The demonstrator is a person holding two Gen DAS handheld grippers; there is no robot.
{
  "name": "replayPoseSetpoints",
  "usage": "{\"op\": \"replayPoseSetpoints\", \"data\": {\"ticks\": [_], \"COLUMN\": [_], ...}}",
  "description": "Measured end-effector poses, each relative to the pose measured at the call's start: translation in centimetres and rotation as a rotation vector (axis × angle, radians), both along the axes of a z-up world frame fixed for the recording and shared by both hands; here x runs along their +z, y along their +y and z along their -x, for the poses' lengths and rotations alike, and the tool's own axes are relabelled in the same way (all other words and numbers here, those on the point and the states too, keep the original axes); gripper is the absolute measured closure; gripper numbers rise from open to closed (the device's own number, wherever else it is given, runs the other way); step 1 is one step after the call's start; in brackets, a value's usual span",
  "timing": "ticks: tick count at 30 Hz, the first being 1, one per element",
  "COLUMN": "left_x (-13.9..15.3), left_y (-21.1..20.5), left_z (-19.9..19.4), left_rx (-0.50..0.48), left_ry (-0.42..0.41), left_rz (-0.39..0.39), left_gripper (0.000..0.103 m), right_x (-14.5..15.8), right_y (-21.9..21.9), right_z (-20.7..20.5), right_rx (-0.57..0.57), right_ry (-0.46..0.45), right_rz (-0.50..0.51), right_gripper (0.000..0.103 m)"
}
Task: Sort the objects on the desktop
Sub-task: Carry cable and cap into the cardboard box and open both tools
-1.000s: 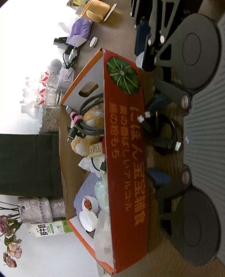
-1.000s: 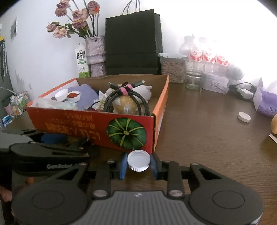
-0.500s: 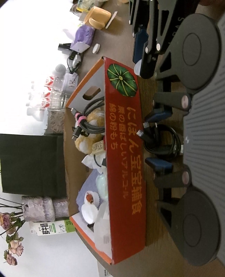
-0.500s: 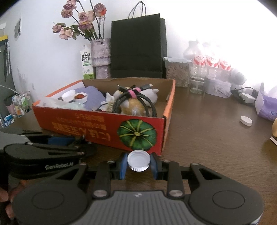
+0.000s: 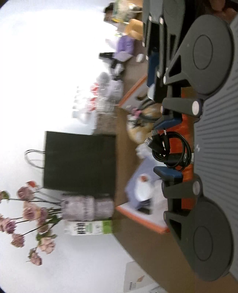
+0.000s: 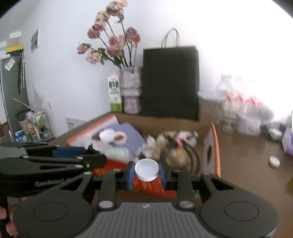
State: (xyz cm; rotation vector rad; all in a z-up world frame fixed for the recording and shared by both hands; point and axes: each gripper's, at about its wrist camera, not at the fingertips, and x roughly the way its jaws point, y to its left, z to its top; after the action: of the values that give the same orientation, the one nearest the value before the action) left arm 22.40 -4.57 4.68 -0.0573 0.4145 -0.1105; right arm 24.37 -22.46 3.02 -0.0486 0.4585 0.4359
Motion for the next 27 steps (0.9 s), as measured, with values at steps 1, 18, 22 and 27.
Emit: {"op": "replayPoseSetpoints", "data": {"ticks": [1,18,22,27], "left_x": [0.5,-1.2,-2.8,-3.6], "left_y": [0.4,4.6,5.0,4.8], "left_z": [-0.4,-11.5,-12.6,-12.9], "left_rx": [0.002,0.073,0.068,0.047], "left_ry": [-0.016,0.002,0.034,0.047], "left_rz": [0.005,0.006,0.002,-0.019], "left_gripper": [0.058,0.058,0.058,0.058], "right_x": [0.6,-0.3,-1.9,-3.0], "right_y": [0.6,5.9,6.1,6.2], "right_z": [-0.5,-12.6,-14.2,-15.0], "right_rx": [0.001,-0.05,-0.048,-0.041], "right_ry": [-0.01,0.047,0.078,0.092], "right_rz": [0.001,0.024,0.034,0.062], "right_gripper": [0.075,0.075,0.075,0.075]}}
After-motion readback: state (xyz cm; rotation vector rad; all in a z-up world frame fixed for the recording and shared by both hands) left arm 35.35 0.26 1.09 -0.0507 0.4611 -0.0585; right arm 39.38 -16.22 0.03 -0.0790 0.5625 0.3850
